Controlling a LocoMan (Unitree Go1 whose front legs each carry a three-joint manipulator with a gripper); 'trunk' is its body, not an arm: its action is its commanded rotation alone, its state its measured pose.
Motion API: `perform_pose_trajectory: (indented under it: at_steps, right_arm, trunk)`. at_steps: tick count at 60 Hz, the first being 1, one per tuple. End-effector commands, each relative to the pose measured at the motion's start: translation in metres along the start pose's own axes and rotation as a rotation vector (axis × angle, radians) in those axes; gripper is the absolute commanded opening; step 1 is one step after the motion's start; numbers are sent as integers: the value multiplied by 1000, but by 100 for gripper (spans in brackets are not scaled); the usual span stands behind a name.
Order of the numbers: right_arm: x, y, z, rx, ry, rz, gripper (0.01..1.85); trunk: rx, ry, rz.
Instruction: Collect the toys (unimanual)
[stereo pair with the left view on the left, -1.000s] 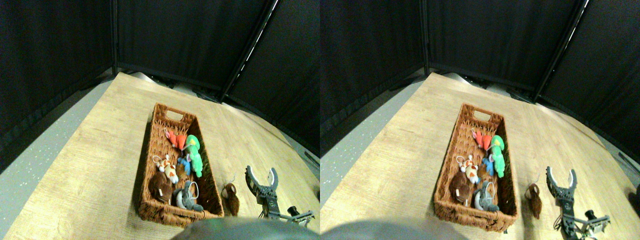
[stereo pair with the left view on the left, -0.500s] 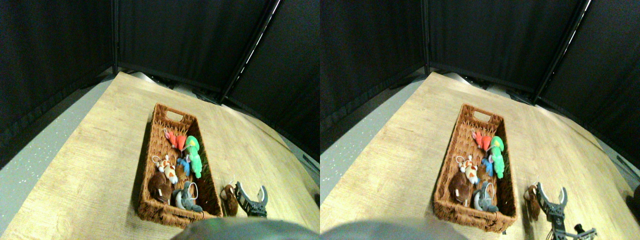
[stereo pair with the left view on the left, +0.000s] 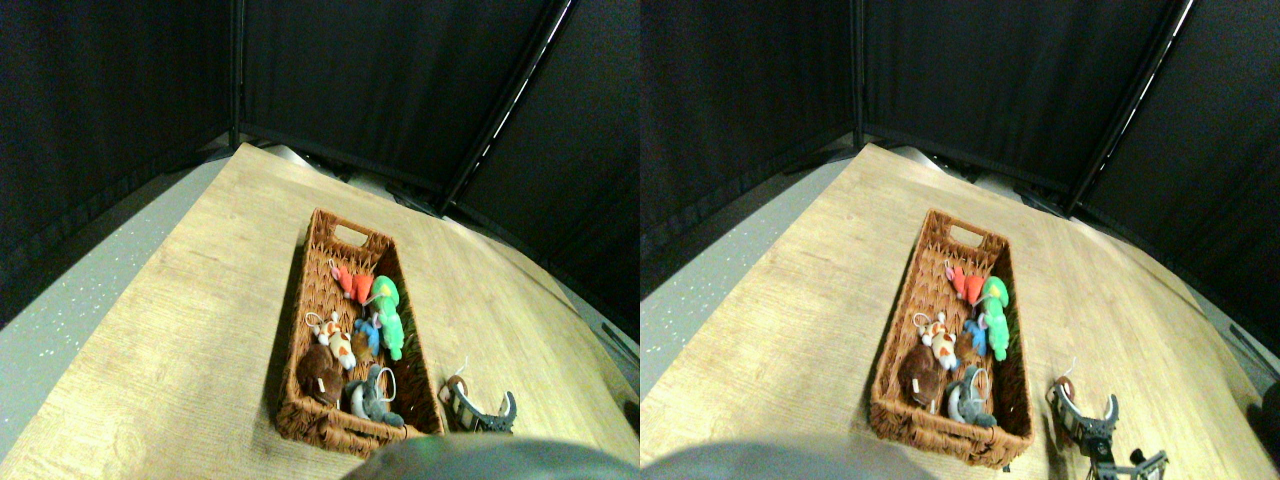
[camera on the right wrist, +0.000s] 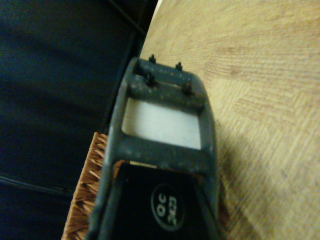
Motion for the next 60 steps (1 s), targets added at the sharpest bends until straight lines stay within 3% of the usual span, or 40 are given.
perform_pose_trajectory:
  at_steps: [1, 14, 34, 43, 45, 47, 48, 52, 60]
  right_arm:
    - [5, -1, 1, -2, 1, 10, 83]
    - [14, -16, -3, -6, -7, -62, 101]
    - [23, -32, -8, 48, -9, -90, 97]
    - [23, -30, -9, 82, -29, -89, 68]
    - [23, -29, -8, 82, -40, -84, 49]
    - [23, -27, -8, 61, -47, -62, 12]
    - [23, -26, -9, 61, -72, -65, 6]
    - [20, -21, -9, 87, -117, -88, 6]
    - [19, -14, -8, 79, -101, -38, 6]
  trunk:
    - [-23, 16, 17]
    - [-24, 17, 19]
    - [-21, 25, 23]
    - [-20, 27, 22]
    - [-20, 27, 22]
    - [-18, 29, 21]
    - [-16, 29, 19]
    - [-14, 28, 15]
    - [-10, 27, 12]
